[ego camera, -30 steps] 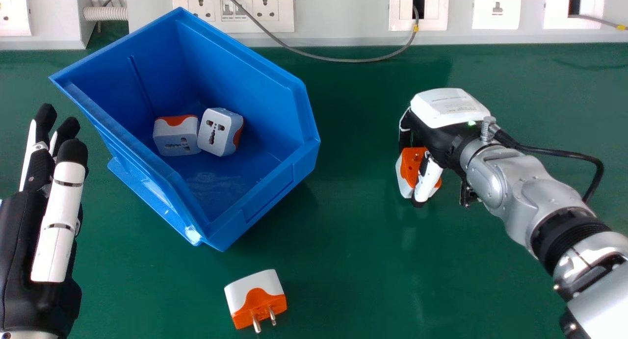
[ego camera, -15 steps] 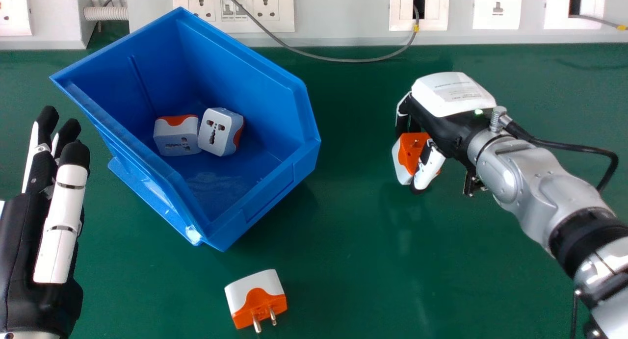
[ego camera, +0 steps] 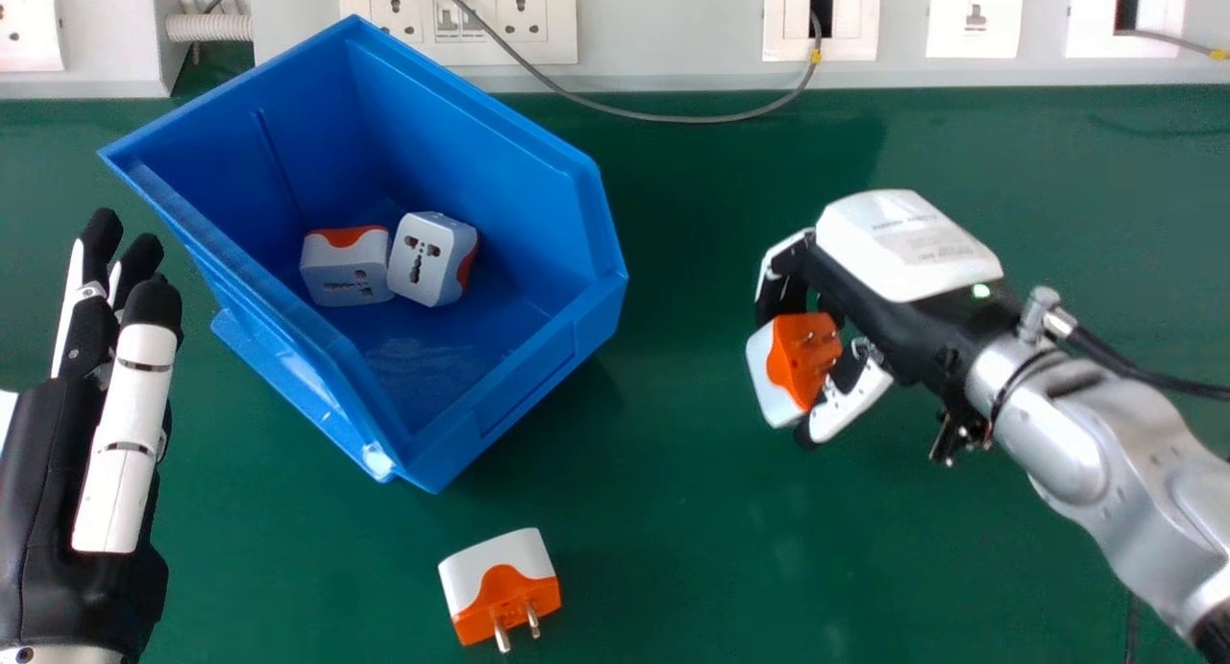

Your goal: Pick all objects and put in blue box

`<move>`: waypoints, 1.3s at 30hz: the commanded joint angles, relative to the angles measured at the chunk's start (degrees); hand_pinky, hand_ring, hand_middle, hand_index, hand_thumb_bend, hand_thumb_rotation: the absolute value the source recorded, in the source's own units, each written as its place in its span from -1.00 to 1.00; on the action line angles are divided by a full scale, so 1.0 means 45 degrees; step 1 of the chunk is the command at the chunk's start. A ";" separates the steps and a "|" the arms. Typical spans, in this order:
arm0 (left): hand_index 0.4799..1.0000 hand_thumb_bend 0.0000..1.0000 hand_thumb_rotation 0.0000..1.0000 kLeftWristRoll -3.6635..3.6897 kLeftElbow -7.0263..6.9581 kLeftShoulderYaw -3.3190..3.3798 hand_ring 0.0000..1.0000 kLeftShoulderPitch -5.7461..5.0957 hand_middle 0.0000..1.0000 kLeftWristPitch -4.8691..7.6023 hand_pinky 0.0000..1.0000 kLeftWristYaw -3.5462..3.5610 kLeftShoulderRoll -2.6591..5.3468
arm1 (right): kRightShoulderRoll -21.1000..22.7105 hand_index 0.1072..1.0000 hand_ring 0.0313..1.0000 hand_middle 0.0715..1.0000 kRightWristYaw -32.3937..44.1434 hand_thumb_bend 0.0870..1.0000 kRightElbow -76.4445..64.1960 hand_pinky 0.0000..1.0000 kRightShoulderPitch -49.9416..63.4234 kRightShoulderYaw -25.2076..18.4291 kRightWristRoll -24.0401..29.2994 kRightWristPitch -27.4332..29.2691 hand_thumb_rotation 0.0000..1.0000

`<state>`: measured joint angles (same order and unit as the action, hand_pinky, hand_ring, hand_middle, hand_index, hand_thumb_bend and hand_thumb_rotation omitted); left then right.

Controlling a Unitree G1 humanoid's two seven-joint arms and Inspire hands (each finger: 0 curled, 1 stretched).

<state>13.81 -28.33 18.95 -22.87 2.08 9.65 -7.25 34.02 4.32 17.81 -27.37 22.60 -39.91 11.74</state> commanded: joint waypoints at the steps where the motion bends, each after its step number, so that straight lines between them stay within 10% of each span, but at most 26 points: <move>1: 1.00 0.03 0.68 0.0212 -0.0020 0.0119 1.00 0.0083 0.98 0.0448 1.00 0.0038 -0.0009 | 0.0322 -0.16 -0.17 -0.05 0.0350 -0.10 -0.1986 -0.27 0.0635 -0.0607 0.0329 0.0043 -1.00; 19: 1.00 0.09 0.66 0.0217 0.0048 0.0118 1.00 0.0155 1.00 0.0578 1.00 0.0048 -0.0023 | -0.1327 -0.13 -0.17 -0.03 0.2892 -0.11 -0.6830 -0.31 0.1118 -0.1003 0.1509 0.0425 -1.00; 39: 1.00 -0.01 0.65 0.0071 0.0277 0.0085 1.00 0.0237 0.99 0.0844 1.00 -0.0146 0.0046 | -0.5014 -0.10 -0.17 -0.03 0.1090 -0.11 -0.1025 -0.32 -0.4422 0.0145 0.0658 0.2594 -1.00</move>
<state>14.11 -26.31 19.07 -22.01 4.56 9.19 -7.12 13.21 11.21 11.40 -42.85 22.89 -36.57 23.21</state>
